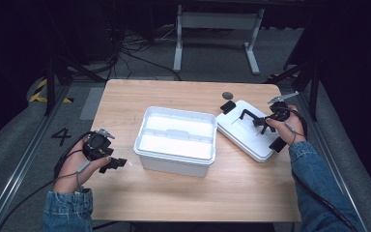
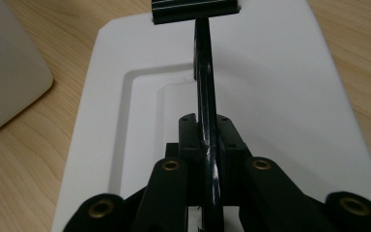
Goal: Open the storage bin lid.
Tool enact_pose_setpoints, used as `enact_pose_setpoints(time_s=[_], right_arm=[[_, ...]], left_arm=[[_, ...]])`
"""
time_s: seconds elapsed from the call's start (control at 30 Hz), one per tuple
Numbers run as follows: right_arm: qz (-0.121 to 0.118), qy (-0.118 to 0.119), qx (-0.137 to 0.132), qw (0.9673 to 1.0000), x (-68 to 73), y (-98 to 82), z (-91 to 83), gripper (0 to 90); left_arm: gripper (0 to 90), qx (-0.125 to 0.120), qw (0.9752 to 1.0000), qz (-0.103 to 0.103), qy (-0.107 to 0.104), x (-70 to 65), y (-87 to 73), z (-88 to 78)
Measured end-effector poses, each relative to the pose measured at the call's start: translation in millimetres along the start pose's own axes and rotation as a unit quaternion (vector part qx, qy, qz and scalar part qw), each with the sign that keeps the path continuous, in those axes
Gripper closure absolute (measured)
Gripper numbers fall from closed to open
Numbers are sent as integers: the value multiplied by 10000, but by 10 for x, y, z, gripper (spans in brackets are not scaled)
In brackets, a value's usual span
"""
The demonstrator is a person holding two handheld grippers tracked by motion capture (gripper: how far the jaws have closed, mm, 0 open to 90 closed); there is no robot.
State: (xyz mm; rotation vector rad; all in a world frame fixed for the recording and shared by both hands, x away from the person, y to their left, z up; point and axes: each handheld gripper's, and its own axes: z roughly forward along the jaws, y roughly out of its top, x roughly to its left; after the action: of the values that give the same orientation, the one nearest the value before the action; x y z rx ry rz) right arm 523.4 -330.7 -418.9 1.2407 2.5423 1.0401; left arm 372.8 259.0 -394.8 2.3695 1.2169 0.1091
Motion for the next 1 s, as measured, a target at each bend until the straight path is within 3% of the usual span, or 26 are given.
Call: enact_pose_setpoints(time_s=[0.33, 0.63, 0.9, 1.0], right_arm=[[29, 38, 30, 10000, -32, -76, 76, 842], [197, 133, -8, 9997, -82, -126, 95, 830], [209, -76, -334, 9992, -80, -103, -33, 581], [-92, -194, -460, 9987, 30, -55, -193, 546]], left_arm=[[303, 30, 10000, 7, -34, -6, 22, 24], [302, 68, 10000, 39, -24, 7, 26, 34], [298, 77, 9999, 55, -43, 5, 49, 59], [297, 100, 9999, 63, -41, 2, 43, 74]])
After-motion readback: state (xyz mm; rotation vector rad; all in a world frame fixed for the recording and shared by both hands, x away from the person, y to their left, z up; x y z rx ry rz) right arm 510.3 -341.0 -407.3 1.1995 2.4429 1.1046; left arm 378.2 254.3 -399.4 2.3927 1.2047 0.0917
